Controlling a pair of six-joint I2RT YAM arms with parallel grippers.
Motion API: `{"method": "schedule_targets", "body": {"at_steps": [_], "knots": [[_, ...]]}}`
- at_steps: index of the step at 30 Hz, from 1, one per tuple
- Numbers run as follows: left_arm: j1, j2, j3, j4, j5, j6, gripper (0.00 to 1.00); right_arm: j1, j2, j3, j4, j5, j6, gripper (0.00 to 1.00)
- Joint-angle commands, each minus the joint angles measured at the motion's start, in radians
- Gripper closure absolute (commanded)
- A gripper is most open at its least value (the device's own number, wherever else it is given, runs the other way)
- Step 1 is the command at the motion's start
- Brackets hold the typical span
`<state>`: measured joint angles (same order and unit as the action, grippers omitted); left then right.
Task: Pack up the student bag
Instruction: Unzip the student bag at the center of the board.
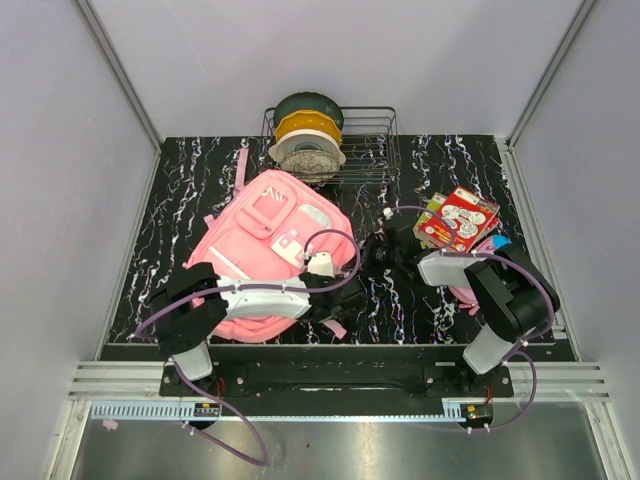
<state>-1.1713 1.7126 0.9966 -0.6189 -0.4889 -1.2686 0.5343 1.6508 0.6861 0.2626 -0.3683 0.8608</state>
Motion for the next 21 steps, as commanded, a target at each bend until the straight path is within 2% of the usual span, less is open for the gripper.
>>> {"method": "schedule_targets", "body": {"at_steps": [1, 4, 9, 13, 19, 21], "knots": [[0.019, 0.07, -0.044, -0.186, -0.023, -0.076, 0.27, 0.003, 0.007, 0.0, 0.043, 0.022, -0.003, 1.0], [0.029, 0.051, -0.064, -0.164, 0.013, -0.162, 0.33, 0.006, -0.023, -0.043, 0.07, 0.044, 0.004, 1.0], [0.016, 0.074, -0.085, -0.125, 0.076, -0.293, 0.32, 0.019, -0.092, -0.08, 0.079, 0.075, 0.018, 1.0], [0.018, 0.103, -0.081, -0.102, 0.098, -0.359, 0.38, 0.049, -0.137, -0.102, 0.066, 0.107, 0.023, 1.0], [0.025, 0.171, -0.07, -0.09, 0.142, -0.376, 0.44, 0.059, -0.226, -0.163, 0.056, 0.146, 0.032, 1.0], [0.033, 0.185, -0.082, -0.078, 0.157, -0.374, 0.5, 0.059, -0.243, -0.171, 0.056, 0.144, 0.03, 1.0]]}}
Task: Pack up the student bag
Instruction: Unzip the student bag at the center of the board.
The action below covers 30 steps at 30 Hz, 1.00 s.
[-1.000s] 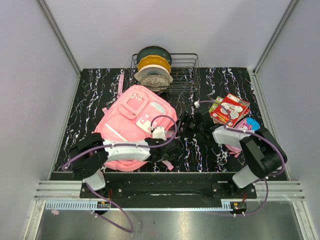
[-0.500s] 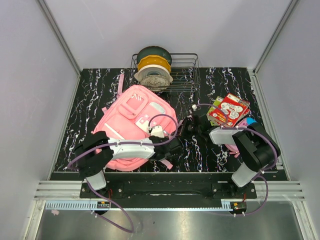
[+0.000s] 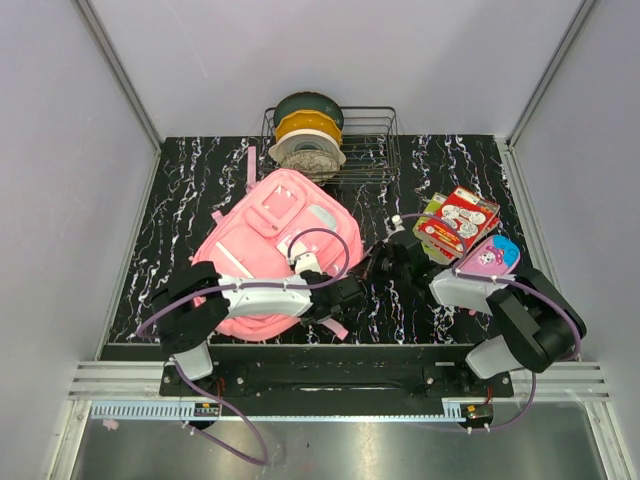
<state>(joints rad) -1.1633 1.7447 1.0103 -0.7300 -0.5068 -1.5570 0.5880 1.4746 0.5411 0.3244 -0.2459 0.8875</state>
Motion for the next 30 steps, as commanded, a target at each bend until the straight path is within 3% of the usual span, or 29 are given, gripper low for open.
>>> {"method": "schedule_targets", "body": {"at_steps": [1, 6, 10, 13, 20, 27, 28, 30], "knots": [[0.03, 0.163, -0.102, 0.049, 0.189, -0.084, 0.53, 0.006, -0.069, -0.032, -0.005, 0.017, 0.004, 1.0], [0.034, 0.197, -0.088, 0.05, 0.195, -0.057, 0.73, 0.007, -0.08, -0.03, -0.007, 0.007, -0.005, 1.0], [0.034, 0.234, -0.07, 0.034, 0.198, -0.04, 0.78, 0.006, -0.085, -0.023, -0.007, -0.007, -0.01, 1.0], [0.033, 0.237, -0.062, 0.034, 0.197, -0.034, 1.0, 0.007, -0.085, -0.021, -0.007, -0.007, -0.012, 1.0], [0.027, 0.217, -0.075, 0.03, 0.182, -0.031, 1.0, 0.007, -0.073, -0.004, -0.016, -0.01, -0.019, 1.0], [-0.042, 0.069, -0.082, 0.029, 0.028, 0.024, 1.0, 0.006, -0.048, 0.02, -0.03, -0.021, -0.036, 0.99], [-0.053, 0.058, -0.085, 0.032, 0.022, 0.032, 1.0, 0.006, -0.037, 0.025, -0.03, -0.027, -0.036, 0.96], [-0.059, 0.029, -0.099, 0.072, 0.014, 0.067, 1.0, 0.006, -0.028, 0.031, -0.024, -0.053, -0.035, 0.64]]}}
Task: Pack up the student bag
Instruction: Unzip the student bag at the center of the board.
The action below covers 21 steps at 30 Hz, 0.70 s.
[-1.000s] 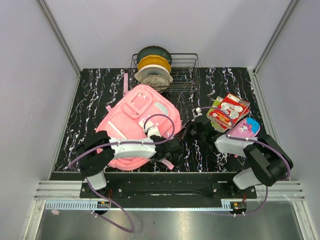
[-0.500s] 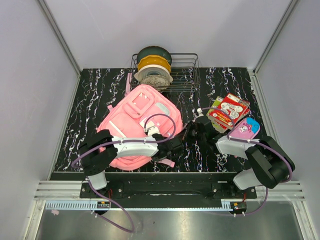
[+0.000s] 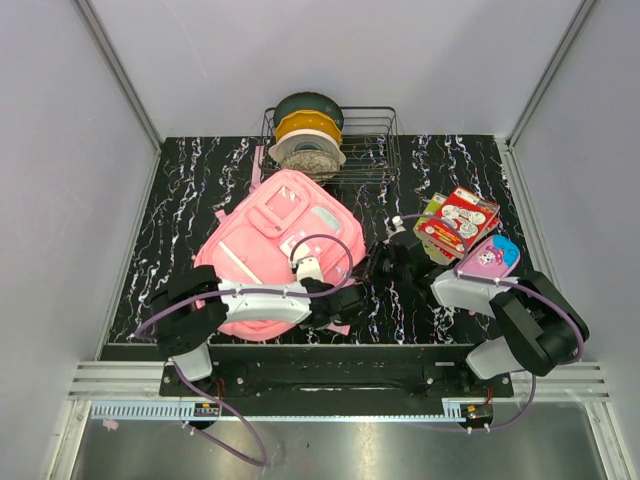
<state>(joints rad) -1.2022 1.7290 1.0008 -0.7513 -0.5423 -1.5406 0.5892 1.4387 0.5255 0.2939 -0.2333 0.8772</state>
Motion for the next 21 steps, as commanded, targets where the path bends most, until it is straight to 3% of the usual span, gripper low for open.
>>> {"method": "schedule_targets", "body": {"at_steps": [1, 2, 4, 7, 9, 11, 12, 13, 14, 17, 21], "knots": [[-0.02, 0.034, -0.106, 0.105, 0.048, 0.054, 1.0, 0.004, 0.015, 0.045, 0.014, -0.076, -0.023, 0.5], [-0.022, 0.024, -0.116, 0.118, 0.047, 0.057, 1.0, 0.004, 0.017, 0.045, 0.028, -0.084, -0.018, 0.4], [-0.022, -0.008, -0.136, 0.158, 0.038, 0.085, 1.0, 0.004, 0.019, 0.041, 0.048, -0.112, 0.006, 0.31], [-0.022, -0.055, -0.137, 0.188, 0.015, 0.137, 1.0, 0.003, 0.029, 0.042, 0.053, -0.133, 0.037, 0.32], [-0.022, -0.098, -0.136, 0.229, -0.004, 0.202, 1.0, 0.004, 0.045, 0.034, 0.083, -0.146, 0.063, 0.38], [-0.022, -0.126, -0.123, 0.25, -0.015, 0.247, 1.0, 0.004, 0.078, 0.037, 0.109, -0.15, 0.077, 0.6], [-0.022, -0.147, -0.117, 0.256, -0.024, 0.278, 1.0, 0.004, 0.092, 0.042, 0.114, -0.153, 0.085, 0.65], [-0.022, -0.157, -0.11, 0.259, -0.027, 0.295, 1.0, 0.004, 0.11, 0.044, 0.119, -0.155, 0.088, 0.79], [-0.022, -0.166, -0.107, 0.257, -0.03, 0.306, 1.0, 0.004, 0.117, 0.045, 0.128, -0.156, 0.091, 0.84], [-0.02, -0.215, -0.135, 0.297, -0.03, 0.339, 1.0, 0.004, 0.112, 0.045, 0.128, -0.144, 0.092, 0.9], [-0.008, -0.238, -0.211, 0.371, 0.002, 0.329, 1.0, 0.004, 0.095, 0.057, 0.099, -0.118, 0.079, 0.9]]}}
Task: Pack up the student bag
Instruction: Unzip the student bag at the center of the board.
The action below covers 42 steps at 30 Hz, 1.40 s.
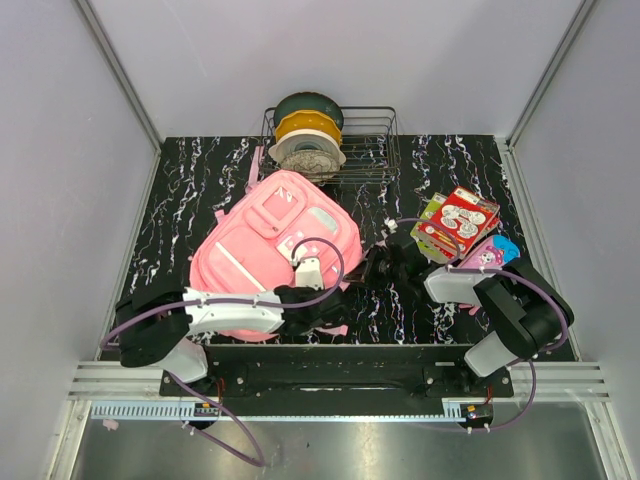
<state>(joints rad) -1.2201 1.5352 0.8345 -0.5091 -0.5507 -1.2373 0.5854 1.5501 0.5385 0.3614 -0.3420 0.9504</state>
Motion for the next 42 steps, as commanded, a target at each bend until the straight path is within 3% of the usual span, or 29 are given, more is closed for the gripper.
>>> {"method": "schedule_targets", "body": {"at_steps": [1, 6, 9, 14, 18, 23, 40, 42], "knots": [[0.011, -0.04, -0.063, 0.138, 0.017, 0.025, 1.0, 0.008, -0.021, 0.047, 0.021, -0.006, 0.004, 0.9], [0.013, 0.023, -0.069, 0.146, 0.046, 0.001, 1.0, 0.008, -0.031, 0.048, 0.013, 0.005, -0.004, 0.91], [0.013, 0.031, -0.066, 0.161, 0.054, 0.007, 1.0, 0.008, -0.035, 0.061, -0.007, 0.011, -0.021, 0.97], [0.021, -0.052, -0.049, 0.106, 0.011, 0.078, 1.0, -0.01, -0.019, 0.098, -0.09, 0.061, -0.056, 1.0], [0.053, -0.13, -0.063, 0.034, -0.008, 0.087, 1.0, -0.116, 0.016, 0.103, -0.075, 0.017, -0.07, 1.0], [0.062, -0.211, -0.11, -0.02, -0.006, 0.091, 1.0, -0.163, 0.034, 0.14, -0.114, 0.025, -0.116, 1.0], [0.047, -0.377, -0.311, -0.029, 0.143, 0.044, 1.0, -0.28, 0.137, 0.291, -0.16, -0.041, -0.197, 1.0], [0.041, -0.366, -0.281, -0.025, 0.137, 0.065, 1.0, -0.283, 0.122, 0.287, -0.164, -0.102, -0.209, 0.77]]}}
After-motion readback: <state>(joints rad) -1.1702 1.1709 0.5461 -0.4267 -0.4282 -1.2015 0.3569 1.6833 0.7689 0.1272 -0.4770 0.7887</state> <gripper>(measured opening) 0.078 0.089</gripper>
